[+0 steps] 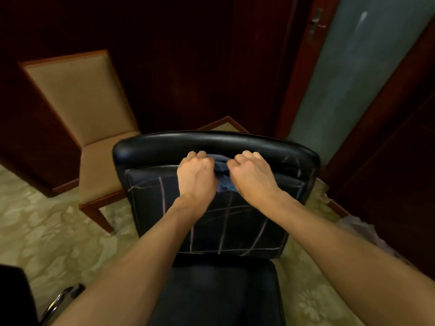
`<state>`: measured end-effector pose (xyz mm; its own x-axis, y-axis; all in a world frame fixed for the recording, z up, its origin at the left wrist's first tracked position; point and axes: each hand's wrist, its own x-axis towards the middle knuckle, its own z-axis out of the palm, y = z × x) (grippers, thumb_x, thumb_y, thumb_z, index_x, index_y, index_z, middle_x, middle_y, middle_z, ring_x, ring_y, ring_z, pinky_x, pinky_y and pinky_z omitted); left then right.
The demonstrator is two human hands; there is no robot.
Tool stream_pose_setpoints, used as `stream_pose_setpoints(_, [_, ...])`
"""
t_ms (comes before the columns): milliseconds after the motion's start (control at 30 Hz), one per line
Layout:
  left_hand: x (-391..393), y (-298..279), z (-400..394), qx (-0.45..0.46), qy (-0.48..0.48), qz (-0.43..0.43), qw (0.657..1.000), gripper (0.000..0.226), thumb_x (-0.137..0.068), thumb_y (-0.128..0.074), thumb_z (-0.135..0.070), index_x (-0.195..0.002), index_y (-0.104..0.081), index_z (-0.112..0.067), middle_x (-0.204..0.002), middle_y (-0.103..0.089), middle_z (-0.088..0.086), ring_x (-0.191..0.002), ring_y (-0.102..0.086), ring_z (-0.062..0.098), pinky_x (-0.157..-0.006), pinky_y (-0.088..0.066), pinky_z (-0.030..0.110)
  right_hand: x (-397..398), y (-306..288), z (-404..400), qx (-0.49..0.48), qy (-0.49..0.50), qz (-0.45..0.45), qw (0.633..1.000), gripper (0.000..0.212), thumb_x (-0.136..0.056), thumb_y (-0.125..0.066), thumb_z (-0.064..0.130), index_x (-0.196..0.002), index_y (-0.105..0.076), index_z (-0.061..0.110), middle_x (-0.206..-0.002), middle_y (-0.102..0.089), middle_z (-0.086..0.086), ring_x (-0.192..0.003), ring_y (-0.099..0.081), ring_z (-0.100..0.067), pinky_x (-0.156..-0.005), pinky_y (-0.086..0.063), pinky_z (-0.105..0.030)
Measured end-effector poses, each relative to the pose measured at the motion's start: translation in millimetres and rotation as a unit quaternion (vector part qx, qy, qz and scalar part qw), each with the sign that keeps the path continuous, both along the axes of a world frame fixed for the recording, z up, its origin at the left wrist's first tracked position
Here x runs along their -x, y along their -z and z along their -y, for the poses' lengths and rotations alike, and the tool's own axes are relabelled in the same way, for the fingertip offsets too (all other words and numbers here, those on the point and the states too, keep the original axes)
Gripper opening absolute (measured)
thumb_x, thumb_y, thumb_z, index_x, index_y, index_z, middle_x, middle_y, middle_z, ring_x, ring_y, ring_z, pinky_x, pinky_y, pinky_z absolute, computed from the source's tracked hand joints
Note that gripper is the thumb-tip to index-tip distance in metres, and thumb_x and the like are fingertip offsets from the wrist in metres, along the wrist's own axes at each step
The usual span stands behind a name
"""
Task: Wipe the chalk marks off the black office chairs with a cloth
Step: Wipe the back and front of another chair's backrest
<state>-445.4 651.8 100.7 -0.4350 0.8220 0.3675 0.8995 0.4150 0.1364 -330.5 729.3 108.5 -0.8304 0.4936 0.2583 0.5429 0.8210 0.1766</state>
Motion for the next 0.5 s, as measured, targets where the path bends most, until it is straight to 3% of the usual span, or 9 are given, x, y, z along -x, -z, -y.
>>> stream_pose_setpoints(100, [-40, 2, -25, 0.010, 0.027, -0.009, 1.000, 0.011, -0.082, -0.067, -0.008, -0.090, -0.074, -0.008, -0.090, -0.068, 0.009, -0.086, -0.060, 0.027, -0.070, -0.047, 0.034, -45, 9, -20, -0.002, 0.024, -0.054, 0.998, 0.031, -0.054, -0.091, 0.012, -0.076, -0.069, 0.007, -0.068, -0.063, -0.007, -0.066, -0.061, -0.027, -0.062, -0.049, -0.035])
stream_pose_setpoints(167, [-70, 4, -40, 0.002, 0.054, -0.011, 0.998, 0.013, -0.083, -0.064, -0.009, -0.091, -0.075, -0.009, -0.092, -0.067, 0.009, -0.089, -0.060, 0.026, -0.073, -0.048, 0.035, -77, 17, -31, -0.013, 0.032, -0.084, 0.996, 0.026, -0.054, -0.089, 0.007, -0.070, -0.068, 0.007, -0.064, -0.062, -0.007, -0.063, -0.060, -0.029, -0.060, -0.049, -0.034])
stream_pose_setpoints(300, [-123, 8, -63, 0.028, 0.126, -0.006, 0.992, 0.018, -0.087, -0.061, -0.015, -0.099, -0.074, -0.012, -0.100, -0.066, 0.006, -0.098, -0.059, 0.025, -0.079, -0.048, 0.035, -146, 30, -47, -0.027, 0.070, -0.069, 0.995, 0.022, -0.058, -0.086, 0.012, -0.071, -0.068, 0.011, -0.065, -0.061, -0.006, -0.064, -0.060, -0.030, -0.061, -0.044, -0.035])
stream_pose_setpoints(400, [-146, 4, -72, 0.026, 0.170, -0.001, 0.985, 0.013, -0.077, -0.072, -0.015, -0.090, -0.076, -0.015, -0.086, -0.067, 0.003, -0.084, -0.063, 0.024, -0.065, -0.049, 0.034, -186, 30, -59, -0.046, 0.092, -0.086, 0.991, 0.024, -0.062, -0.086, 0.015, -0.077, -0.067, 0.011, -0.070, -0.063, -0.007, -0.069, -0.060, -0.031, -0.063, -0.040, -0.037])
stream_pose_setpoints(500, [-145, -18, -72, -0.040, 0.172, 0.002, 0.984, 0.018, -0.074, -0.075, -0.011, -0.089, -0.066, -0.014, -0.088, -0.063, 0.005, -0.080, -0.063, 0.026, -0.062, -0.050, 0.035, -187, 8, -68, -0.054, 0.058, -0.152, 0.985, 0.021, -0.072, -0.078, 0.014, -0.087, -0.066, 0.007, -0.079, -0.062, -0.010, -0.074, -0.058, -0.032, -0.063, -0.043, -0.038])
